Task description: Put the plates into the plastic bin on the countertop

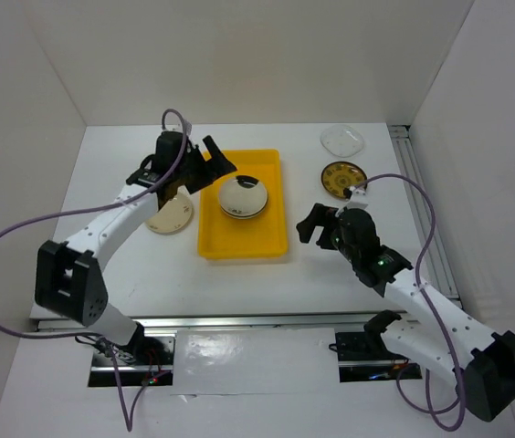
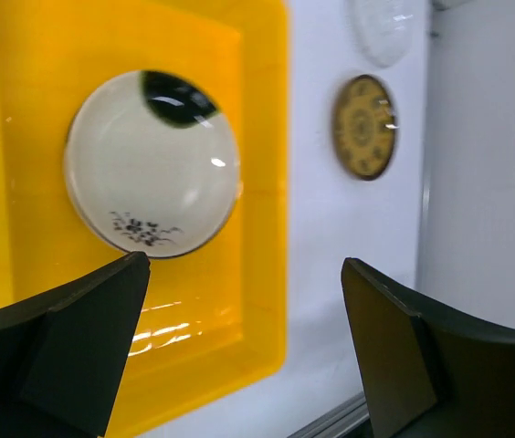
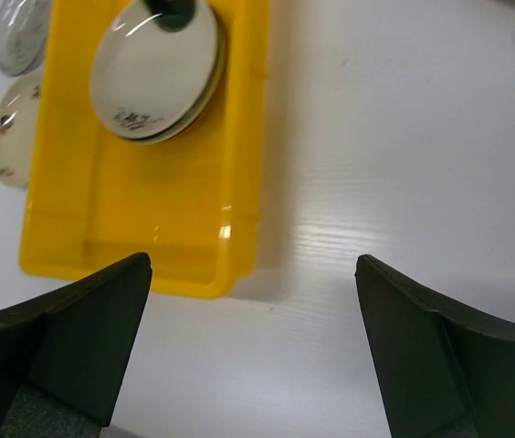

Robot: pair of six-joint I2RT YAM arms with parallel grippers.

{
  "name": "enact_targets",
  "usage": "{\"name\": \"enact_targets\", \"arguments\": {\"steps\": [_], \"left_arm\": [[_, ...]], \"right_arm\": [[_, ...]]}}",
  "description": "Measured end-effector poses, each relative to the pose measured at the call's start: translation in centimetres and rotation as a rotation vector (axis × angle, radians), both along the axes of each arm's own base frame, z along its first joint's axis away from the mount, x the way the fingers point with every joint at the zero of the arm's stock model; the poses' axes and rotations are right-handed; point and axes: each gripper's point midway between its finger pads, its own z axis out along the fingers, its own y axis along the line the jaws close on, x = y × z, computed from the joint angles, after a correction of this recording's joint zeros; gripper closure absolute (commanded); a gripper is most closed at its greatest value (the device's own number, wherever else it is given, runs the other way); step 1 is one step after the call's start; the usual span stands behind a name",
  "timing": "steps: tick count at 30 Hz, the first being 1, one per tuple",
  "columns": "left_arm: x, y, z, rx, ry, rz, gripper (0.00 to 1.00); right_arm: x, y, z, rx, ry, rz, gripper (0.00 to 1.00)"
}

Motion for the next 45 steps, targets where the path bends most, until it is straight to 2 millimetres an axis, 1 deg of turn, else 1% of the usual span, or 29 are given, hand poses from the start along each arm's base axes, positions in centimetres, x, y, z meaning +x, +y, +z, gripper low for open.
{"name": "enact_targets", "arguments": {"steps": [2,3,5,7,8,10,12,13,14,16,18,20,23,24,27,30,31,32,35,37,38,39,40,41,42,45], "left_arm": [[-1.0,-0.1,3.0,-0.011,-0.073,-0.020,0.00],[-1.6,-0.1,4.3,-0.014,-0.106,-0.030,0.00],[-3.0,0.3,5.8,-0.011,-0.146,-0.040,0.00],[-4.5,1.1,6.2,0.009,-0.161,-0.039,0.00],[-5.3,1.6,6.2,0.018,-0.163,-0.036,0.00],[-7.0,2.9,5.6,0.043,-0.153,-0.027,0.00],[-8.3,4.6,4.7,0.060,-0.136,-0.005,0.00],[-8.9,5.5,4.2,0.073,-0.124,0.008,0.00],[-9.4,6.5,3.7,0.078,-0.109,0.025,0.00],[-10.4,8.2,2.7,0.087,-0.083,0.058,0.00],[-11.3,9.6,2.0,0.101,-0.066,0.081,0.00],[-12.2,10.4,1.3,0.107,-0.045,0.093,0.00],[-13.1,11.4,0.8,0.119,-0.027,0.096,0.00],[-13.4,11.9,0.7,0.127,-0.024,0.097,0.00],[-14.0,13.1,0.0,0.140,-0.006,0.113,0.00],[-14.4,14.2,-1.0,0.145,0.024,0.126,0.00],[-14.6,14.6,-1.4,0.141,0.036,0.132,0.00],[-14.7,14.9,-1.6,0.143,0.044,0.134,0.00],[-14.9,15.7,-1.8,0.137,0.056,0.145,0.00],[-14.9,16.0,-1.8,0.133,0.053,0.144,0.00],[-14.9,16.0,-1.8,0.130,0.053,0.144,0.00],[-14.9,16.0,-1.8,0.127,0.053,0.142,0.00],[-14.9,16.0,-1.8,0.124,0.054,0.141,0.00],[-14.9,16.0,-1.8,0.121,0.055,0.138,0.00],[-14.9,16.0,-1.8,0.117,0.057,0.139,0.00],[-14.8,16.3,-2.1,0.107,0.069,0.147,0.00]], "right_arm": [[1.1,-1.3,-1.7,0.003,0.031,-0.055,0.00],[1.8,-2.3,-2.5,0.012,0.050,-0.090,0.00],[3.7,-5.2,-4.0,0.045,0.073,-0.186,0.00],[5.5,-9.2,-5.5,0.104,0.088,-0.309,0.00],[6.1,-11.3,-6.3,0.131,0.099,-0.371,0.00],[6.9,-14.7,-8.1,0.197,0.119,-0.468,0.00],[7.5,-16.4,-9.8,0.241,0.143,-0.514,0.00],[7.9,-16.8,-10.6,0.262,0.154,-0.526,0.00],[8.1,-17.1,-11.3,0.274,0.167,-0.530,0.00],[9.3,-17.5,-12.0,0.305,0.157,-0.532,0.01],[11.0,-17.7,-12.0,0.325,0.133,-0.523,0.03],[13.0,-18.1,-11.8,0.334,0.109,-0.520,0.03],[15.9,-18.7,-11.8,0.337,0.090,-0.515,0.09],[17.0,-19.0,-11.9,0.336,0.088,-0.516,0.14],[20.0,-19.7,-12.1,0.332,0.081,-0.516,0.20],[22.0,-20.2,-12.5,0.326,0.089,-0.516,0.39],[22.3,-20.3,-12.8,0.325,0.099,-0.519,0.45],[22.5,-20.3,-13.1,0.326,0.104,-0.518,0.53],[22.7,-20.4,-13.6,0.329,0.133,-0.519,0.53],[22.9,-20.4,-13.7,0.326,0.146,-0.520,0.56],[23.0,-20.5,-13.8,0.324,0.150,-0.519,0.60],[23.1,-20.5,-13.8,0.323,0.156,-0.519,0.69],[23.3,-20.6,-14.0,0.316,0.162,-0.519,0.84],[23.2,-20.6,-14.3,0.312,0.176,-0.524,0.90],[23.2,-20.6,-14.6,0.320,0.185,-0.525,0.99],[23.2,-20.6,-14.6,0.322,0.194,-0.523,1.00]]}}
